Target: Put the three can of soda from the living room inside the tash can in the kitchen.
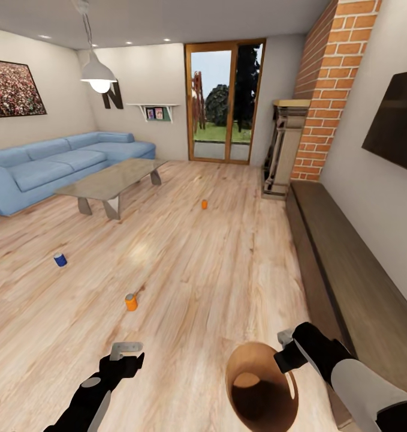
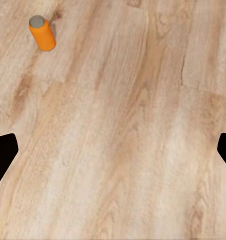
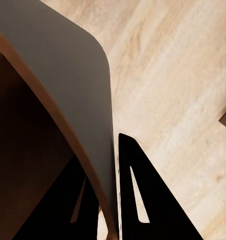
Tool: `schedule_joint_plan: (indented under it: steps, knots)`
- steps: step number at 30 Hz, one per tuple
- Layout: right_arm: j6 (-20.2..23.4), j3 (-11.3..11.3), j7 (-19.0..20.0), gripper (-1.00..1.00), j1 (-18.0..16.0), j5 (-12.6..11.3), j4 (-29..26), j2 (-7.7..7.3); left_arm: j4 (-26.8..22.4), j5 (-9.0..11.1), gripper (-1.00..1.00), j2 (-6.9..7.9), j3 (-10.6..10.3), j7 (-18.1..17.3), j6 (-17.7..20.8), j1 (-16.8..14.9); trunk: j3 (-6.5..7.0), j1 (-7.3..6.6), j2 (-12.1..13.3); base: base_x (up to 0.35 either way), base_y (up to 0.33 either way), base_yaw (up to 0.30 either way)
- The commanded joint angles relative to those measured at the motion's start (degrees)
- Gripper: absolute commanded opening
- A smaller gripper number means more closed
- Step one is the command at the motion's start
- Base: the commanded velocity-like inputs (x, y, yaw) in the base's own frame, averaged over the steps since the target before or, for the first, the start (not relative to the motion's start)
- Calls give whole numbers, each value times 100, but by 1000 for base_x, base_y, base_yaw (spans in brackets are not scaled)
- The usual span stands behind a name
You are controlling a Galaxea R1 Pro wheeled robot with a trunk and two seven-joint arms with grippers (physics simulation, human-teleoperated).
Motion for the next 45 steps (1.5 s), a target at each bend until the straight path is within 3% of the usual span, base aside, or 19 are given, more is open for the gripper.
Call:
schedule_joint_plan:
  steps: [1,17,35,45]
  knots:
    - [20,-13,16,-100,-2,-92,-1,2,0,0,100,1,0,0,0,0,0,0,0,214,-128,216]
    - [20,-12,16,-100,-2,-92,-1,1,-6,45,100,12,6,-56,11,0,0,0,0,193,-101,241]
    - [20,-20,16,-100,-2,-92,-1,-6,-8,70,100,13,0,-74,13,0,0,0,0,11,258,45]
    - [20,-56,16,-100,-2,-97,-1,-13,-8,47,100,13,-9,-71,9,0,0,0,0,206,217,-75]
